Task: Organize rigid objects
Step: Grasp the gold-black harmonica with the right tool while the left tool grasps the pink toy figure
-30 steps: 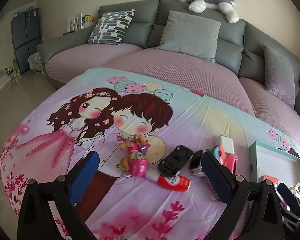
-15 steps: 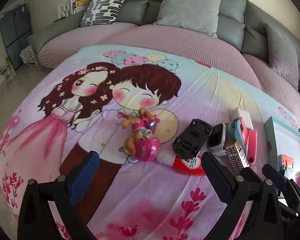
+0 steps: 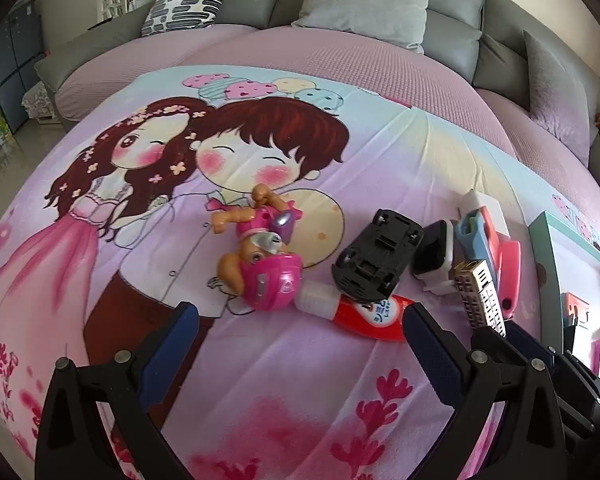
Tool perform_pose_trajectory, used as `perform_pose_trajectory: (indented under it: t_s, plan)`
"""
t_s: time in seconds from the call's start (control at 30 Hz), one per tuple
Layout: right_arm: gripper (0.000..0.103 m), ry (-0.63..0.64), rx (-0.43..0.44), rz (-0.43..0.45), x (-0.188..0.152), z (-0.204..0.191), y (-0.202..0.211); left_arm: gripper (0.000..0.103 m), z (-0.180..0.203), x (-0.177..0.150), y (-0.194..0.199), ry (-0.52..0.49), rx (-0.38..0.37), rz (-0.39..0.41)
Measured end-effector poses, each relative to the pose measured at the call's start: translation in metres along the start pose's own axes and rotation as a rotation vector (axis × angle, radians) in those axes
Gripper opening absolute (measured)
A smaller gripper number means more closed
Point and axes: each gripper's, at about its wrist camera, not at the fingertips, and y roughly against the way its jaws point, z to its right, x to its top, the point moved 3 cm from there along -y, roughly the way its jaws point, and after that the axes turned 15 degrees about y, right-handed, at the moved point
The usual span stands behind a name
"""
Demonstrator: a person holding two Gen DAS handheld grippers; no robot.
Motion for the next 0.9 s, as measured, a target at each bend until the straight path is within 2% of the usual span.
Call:
perform_pose_trajectory:
  t_s: [0.33, 0.6, 0.8, 0.9]
  plan:
    - [0.031, -0.006, 0.004, 0.001, -0.001, 0.002, -0.004, 0.101, 0.005, -0.002, -0.01, -0.018, -0.011, -0.016]
    - [0.031, -0.003, 0.002, 0.004, -0.002, 0.003, -0.005, 0.101, -0.011, 0.005, -0.006, 0.043, -0.037, -0.022]
    - [0.031, -0.006, 0.008, 0.006, -0.002, 0.004, -0.005, 0.101, -0.025, 0.015, 0.012, 0.094, 0.032, 0.074]
    - [0.031, -0.007, 0.008, 0.006, -0.002, 0.004, -0.005, 0.101, -0.033, 0.018, 0.008, 0.122, 0.057, 0.079]
